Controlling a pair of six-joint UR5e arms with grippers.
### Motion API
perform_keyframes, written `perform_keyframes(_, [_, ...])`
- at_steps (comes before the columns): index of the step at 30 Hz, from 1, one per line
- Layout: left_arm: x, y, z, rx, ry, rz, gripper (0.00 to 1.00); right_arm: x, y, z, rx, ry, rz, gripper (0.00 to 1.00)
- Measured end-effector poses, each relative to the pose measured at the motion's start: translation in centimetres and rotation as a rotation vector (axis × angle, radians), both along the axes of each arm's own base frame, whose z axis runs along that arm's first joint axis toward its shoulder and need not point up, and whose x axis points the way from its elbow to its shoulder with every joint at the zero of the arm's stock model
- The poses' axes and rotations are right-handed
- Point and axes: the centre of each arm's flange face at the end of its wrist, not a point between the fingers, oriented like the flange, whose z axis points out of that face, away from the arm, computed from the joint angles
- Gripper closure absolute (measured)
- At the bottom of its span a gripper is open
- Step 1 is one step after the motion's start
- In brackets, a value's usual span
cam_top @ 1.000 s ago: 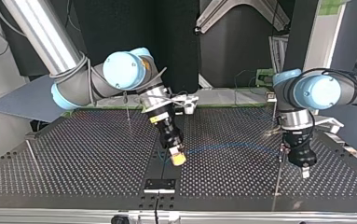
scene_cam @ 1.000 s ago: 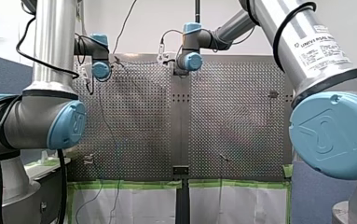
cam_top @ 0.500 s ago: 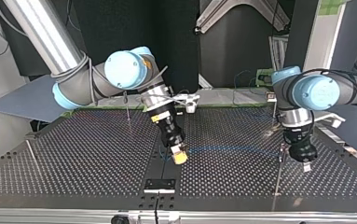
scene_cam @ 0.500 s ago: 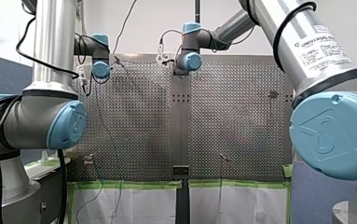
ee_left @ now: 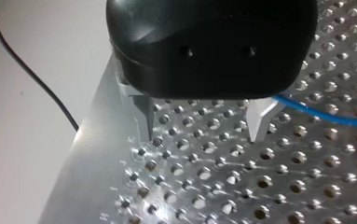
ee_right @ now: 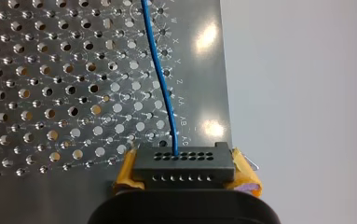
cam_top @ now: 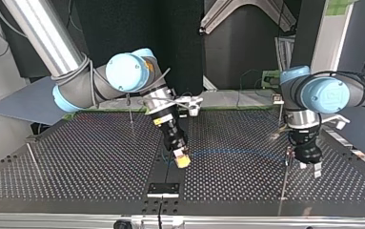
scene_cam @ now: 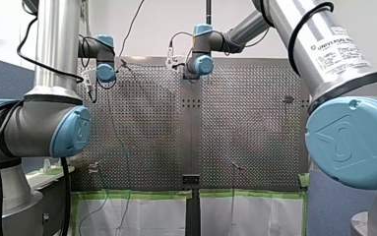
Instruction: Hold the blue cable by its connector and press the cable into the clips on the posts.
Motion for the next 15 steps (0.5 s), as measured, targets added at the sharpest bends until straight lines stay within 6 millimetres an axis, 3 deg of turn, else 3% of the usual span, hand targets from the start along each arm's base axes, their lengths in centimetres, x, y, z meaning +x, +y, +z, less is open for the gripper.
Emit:
perform_keyframes(8, [-0.7,0.1,-0.4,-0.065,0.04,-0.011,0.0,-0.1,-0.1,0.0,0.0,0.001,-0.001,1.0])
perform_keyframes(15, [-2.5,-0.1,-0.1,-0.125,0.069,-0.025,0.0,-0.1,-0.1,-0.1,-0.001,0.003,-0.002,1.0])
